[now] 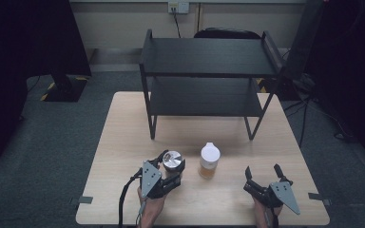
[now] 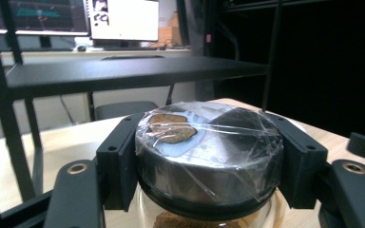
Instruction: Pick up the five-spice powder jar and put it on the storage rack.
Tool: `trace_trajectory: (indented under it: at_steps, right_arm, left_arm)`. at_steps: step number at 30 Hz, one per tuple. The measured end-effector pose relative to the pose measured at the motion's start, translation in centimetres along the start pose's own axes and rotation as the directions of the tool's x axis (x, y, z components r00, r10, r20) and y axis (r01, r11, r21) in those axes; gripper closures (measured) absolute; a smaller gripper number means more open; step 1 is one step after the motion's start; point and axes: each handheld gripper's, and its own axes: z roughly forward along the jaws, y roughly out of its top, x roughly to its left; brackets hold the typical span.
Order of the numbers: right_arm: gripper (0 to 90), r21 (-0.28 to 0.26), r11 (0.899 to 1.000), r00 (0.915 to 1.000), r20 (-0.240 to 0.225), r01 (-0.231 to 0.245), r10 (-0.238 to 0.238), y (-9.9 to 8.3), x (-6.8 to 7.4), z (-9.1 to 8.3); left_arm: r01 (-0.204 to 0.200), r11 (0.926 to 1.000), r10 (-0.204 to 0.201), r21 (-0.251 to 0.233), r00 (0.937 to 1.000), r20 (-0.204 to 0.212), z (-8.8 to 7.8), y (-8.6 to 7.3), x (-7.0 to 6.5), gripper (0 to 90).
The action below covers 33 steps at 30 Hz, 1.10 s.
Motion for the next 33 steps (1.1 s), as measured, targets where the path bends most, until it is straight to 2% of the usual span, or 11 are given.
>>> trace_trajectory:
  at_steps: [4, 10, 15, 19, 21, 22, 23, 25, 26, 30, 33]
  right_arm:
    - [0.1, 0.0, 1.0, 1.0, 0.0, 0.0, 0.0, 0.0, 0.0, 0.0]
    - [0.1, 0.0, 1.0, 1.0, -0.001, 0.0, 0.0, 0.0, 0.0, 0.0]
    - [0.1, 0.0, 1.0, 1.0, 0.002, 0.0, 0.0, 0.0, 0.0, 0.0]
    - [0.1, 0.0, 1.0, 1.0, 0.006, 0.0, 0.0, 0.0, 0.1, 0.0]
    - [0.1, 0.0, 1.0, 1.0, 0.006, 0.0, 0.0, 0.0, 0.1, 0.0]
    - [0.1, 0.0, 1.0, 1.0, 0.006, 0.0, 0.0, 0.0, 0.1, 0.0]
    - [0.1, 0.0, 1.0, 1.0, 0.006, 0.0, 0.0, 0.0, 0.1, 0.0]
    - [0.1, 0.0, 1.0, 1.0, 0.006, 0.0, 0.0, 0.0, 0.1, 0.0]
    - [0.1, 0.0, 1.0, 1.0, 0.006, 0.0, 0.0, 0.0, 0.1, 0.0]
    - [0.1, 0.0, 1.0, 1.0, 0.007, 0.0, 0.0, 0.0, 0.1, 0.0]
    - [0.1, 0.0, 1.0, 1.0, 0.008, 0.0, 0.0, 0.0, 0.1, 0.0]
  left_arm:
    - [-0.018, 0.9997, 0.019, -0.014, 0.9994, 0.03, -0.2, 1.0, 0.5, 35.2]
    - [-0.02, 0.9993, 0.021, -0.032, 0.9985, 0.051, -0.4, 2.1, 1.4, 35.2]
    - [-0.04, 0.9975, 0.044, -0.058, 0.9963, 0.074, -0.4, 3.3, 2.2, 35.2]
    - [-0.055, 0.9964, 0.062, -0.064, 0.9908, 0.12, 0.0, 4.4, 3.0, 35.2]
    - [-0.058, 0.9961, 0.068, -0.066, 0.985, 0.158, 0.4, 5.6, 3.6, 35.3]
    - [-0.058, 0.9961, 0.068, -0.066, 0.985, 0.158, 0.4, 5.6, 3.6, 35.2]
    - [-0.05, 0.996, 0.063, -0.074, 0.9812, 0.182, 0.7, 6.2, 4.0, 35.3]
    - [-0.048, 0.9961, 0.061, -0.074, 0.9795, 0.192, 0.8, 6.6, 4.2, 35.2]
    - [-0.059, 0.9957, 0.073, -0.071, 0.976, 0.205, 1.1, 7.4, 4.4, 35.2]
    - [-0.074, 0.9954, 0.086, -0.061, 0.971, 0.223, 1.4, 8.7, 4.8, 35.3]
    - [-0.068, 0.9962, 0.079, -0.054, 0.9669, 0.242, 1.8, 9.6, 5.3, 35.2]
